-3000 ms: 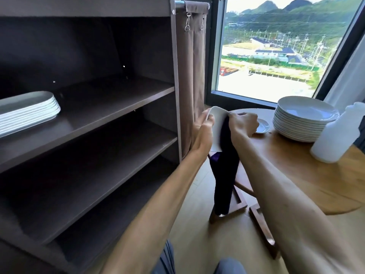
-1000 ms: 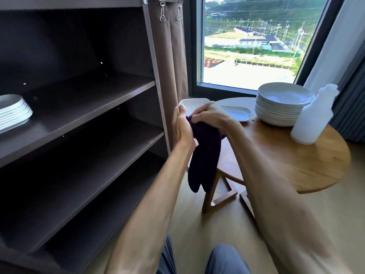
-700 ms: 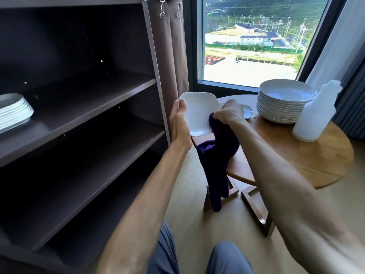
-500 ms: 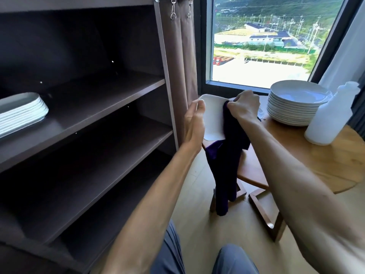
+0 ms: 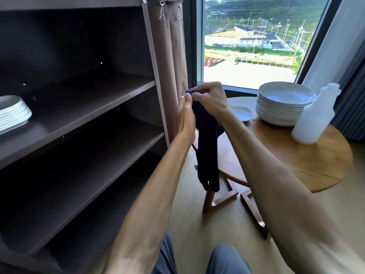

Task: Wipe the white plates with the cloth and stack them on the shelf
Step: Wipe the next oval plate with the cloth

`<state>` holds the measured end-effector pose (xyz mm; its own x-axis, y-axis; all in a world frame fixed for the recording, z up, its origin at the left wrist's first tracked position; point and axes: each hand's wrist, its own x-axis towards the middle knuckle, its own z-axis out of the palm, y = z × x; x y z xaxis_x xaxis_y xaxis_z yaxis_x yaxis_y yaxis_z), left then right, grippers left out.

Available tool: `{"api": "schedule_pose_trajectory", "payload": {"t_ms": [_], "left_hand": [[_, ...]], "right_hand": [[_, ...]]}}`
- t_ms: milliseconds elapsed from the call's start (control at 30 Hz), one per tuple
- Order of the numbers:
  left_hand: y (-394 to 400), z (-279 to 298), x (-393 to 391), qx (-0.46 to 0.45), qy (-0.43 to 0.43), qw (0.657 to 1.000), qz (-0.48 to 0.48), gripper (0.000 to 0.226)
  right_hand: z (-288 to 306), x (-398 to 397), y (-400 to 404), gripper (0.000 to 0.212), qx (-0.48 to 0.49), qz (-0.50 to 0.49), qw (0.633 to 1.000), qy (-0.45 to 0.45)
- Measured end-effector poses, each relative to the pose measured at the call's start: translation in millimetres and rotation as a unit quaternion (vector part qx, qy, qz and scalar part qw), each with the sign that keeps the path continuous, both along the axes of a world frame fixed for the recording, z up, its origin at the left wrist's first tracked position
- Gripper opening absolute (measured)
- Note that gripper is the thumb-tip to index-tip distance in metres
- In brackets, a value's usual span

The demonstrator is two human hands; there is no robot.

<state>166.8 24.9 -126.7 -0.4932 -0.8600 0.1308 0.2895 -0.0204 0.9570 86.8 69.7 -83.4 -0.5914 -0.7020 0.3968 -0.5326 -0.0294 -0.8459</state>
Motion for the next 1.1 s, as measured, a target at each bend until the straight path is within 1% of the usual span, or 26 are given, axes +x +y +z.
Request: {"api": "schedule_pose_trajectory", "payload": {"t_ms": [133, 200, 233, 300, 433, 533, 600, 733, 800, 833, 867, 900, 967, 1033, 1100], "left_hand": [[-12.9, -2.9, 2.1, 0.084, 0.046, 0.995, 0.023, 0.044], [-9.3, 2.7, 5.9, 0.135, 0.064, 0.987, 0.05, 0.056], [-8.8, 3.9, 6.1, 0.155, 0.075, 0.984, 0.049, 0.058], [-5.4, 7.5, 9.7, 0.175, 0.098, 0.979, 0.038, 0.054], [-12.6, -3.2, 19.4, 0.179, 0.117, 0.976, 0.039, 0.045], [-10.1, -6.3, 21.5, 0.148, 0.14, 0.978, 0.039, 0.033], [-8.7, -8.4, 24.9, 0.109, 0.127, 0.985, 0.041, 0.032], [-15.7, -5.1, 33.7, 0.007, 0.05, 0.998, 0.042, 0.035], [-19.7, -5.2, 36.1, -0.05, 0.004, 0.999, 0.018, 0.035], [-21.5, -8.0, 35.6, -0.047, -0.013, 0.999, 0.013, 0.032], [-22.7, -11.5, 37.4, -0.014, -0.019, 0.999, 0.024, 0.03], [-26.6, -17.5, 38.6, 0.038, -0.016, 0.998, 0.048, 0.029], [-32.6, -29.8, 41.0, 0.136, -0.008, 0.984, 0.113, 0.028], [-35.7, -39.8, 39.2, 0.165, -0.013, 0.975, 0.151, 0.029], [-32.3, -45.6, 34.6, 0.18, -0.012, 0.971, 0.159, 0.026]], "right_hand": [[-0.8, 7.0, -5.6, 0.013, 0.072, 0.023, 0.997, -0.001], [-5.0, 10.4, -8.4, 0.012, 0.105, 0.038, 0.993, -0.024], [-6.8, 13.6, -8.0, 0.012, 0.116, 0.044, 0.991, -0.048], [-9.8, 19.6, -5.7, 0.013, 0.137, 0.046, 0.986, -0.076], [-19.4, 20.3, -9.2, 0.019, 0.211, 0.014, 0.975, -0.065], [-28.3, 16.1, -13.4, 0.025, 0.231, -0.044, 0.969, -0.07], [-34.9, 11.1, -12.5, 0.025, 0.229, -0.091, 0.967, -0.071], [-61.1, -3.0, 3.4, 0.013, 0.178, -0.225, 0.957, -0.053], [-73.2, -11.6, 7.9, 0.021, 0.147, -0.273, 0.948, -0.073], [-74.7, -17.1, 10.8, 0.024, 0.125, -0.293, 0.943, -0.095], [-74.0, -22.2, 12.8, 0.026, 0.094, -0.306, 0.94, -0.115], [-70.0, -27.2, 14.1, 0.026, 0.059, -0.316, 0.938, -0.127], [-55.8, -35.9, 16.3, 0.023, -0.011, -0.329, 0.936, -0.124], [-35.8, -42.6, 15.7, 0.018, -0.091, -0.329, 0.935, -0.097], [-8.6, -46.0, 13.8, 0.015, -0.174, -0.328, 0.926, -0.07]]}}
